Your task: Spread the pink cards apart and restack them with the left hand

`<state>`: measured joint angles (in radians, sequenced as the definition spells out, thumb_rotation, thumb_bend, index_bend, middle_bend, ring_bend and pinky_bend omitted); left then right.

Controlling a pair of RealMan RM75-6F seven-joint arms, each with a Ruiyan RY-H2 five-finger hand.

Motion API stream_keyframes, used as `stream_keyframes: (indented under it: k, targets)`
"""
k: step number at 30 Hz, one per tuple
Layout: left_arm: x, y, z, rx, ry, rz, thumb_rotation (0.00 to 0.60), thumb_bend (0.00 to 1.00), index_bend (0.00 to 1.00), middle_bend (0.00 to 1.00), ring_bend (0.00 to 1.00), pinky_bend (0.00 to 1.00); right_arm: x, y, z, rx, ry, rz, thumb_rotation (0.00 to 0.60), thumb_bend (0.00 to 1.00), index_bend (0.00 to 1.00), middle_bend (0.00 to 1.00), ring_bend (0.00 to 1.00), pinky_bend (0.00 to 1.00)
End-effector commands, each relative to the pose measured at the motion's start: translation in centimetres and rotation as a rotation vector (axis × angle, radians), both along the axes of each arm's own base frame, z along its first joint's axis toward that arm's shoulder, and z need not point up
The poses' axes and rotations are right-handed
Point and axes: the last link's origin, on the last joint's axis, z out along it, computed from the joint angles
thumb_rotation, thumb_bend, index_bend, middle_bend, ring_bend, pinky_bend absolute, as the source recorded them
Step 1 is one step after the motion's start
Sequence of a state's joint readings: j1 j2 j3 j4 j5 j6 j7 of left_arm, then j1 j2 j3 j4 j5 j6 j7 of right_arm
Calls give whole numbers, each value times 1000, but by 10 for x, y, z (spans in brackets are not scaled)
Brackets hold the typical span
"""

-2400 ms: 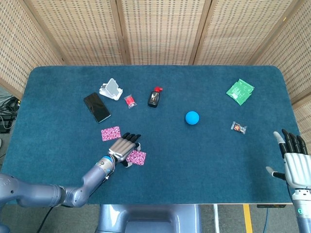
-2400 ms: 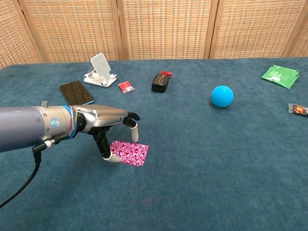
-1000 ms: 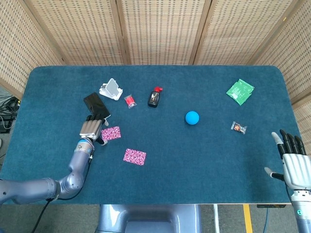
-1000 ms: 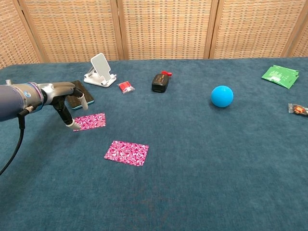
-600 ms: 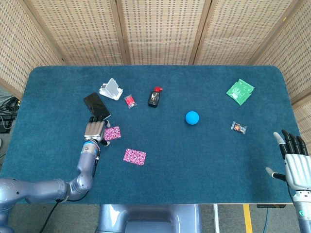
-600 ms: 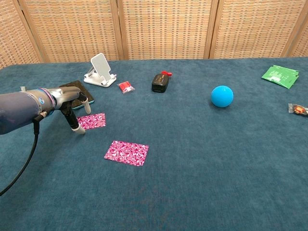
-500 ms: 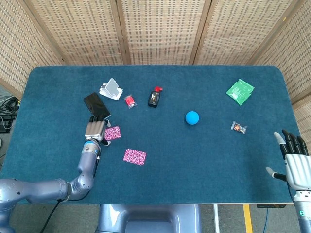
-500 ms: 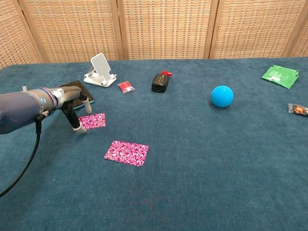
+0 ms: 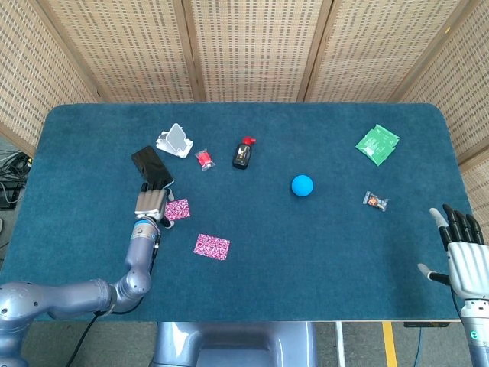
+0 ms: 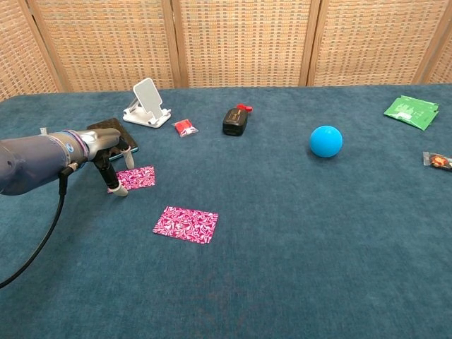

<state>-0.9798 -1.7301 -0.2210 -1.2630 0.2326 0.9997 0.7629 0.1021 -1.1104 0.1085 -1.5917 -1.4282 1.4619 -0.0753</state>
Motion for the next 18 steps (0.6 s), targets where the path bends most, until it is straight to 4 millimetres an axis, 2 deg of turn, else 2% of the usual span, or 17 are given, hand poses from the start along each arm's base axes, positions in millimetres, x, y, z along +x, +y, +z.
stream_keyframes:
  k: [1,9,18]
  targets:
    - [0,1,-1,-1,-2,6,600,222,389,0,0,0,0,0,0,1,1,-2,600,0,0,0,0,0]
    - [-4,2,-3,-14,22,21,600,226,540,0,0,0,-1,-1,-1,2,3,-5,600,0,0,0,0,0]
    - [-4,3,-1,-3,24,12,600,233,577,0,0,0,-1,-2,-2,5,5,-7,600,0,0,0,0,0]
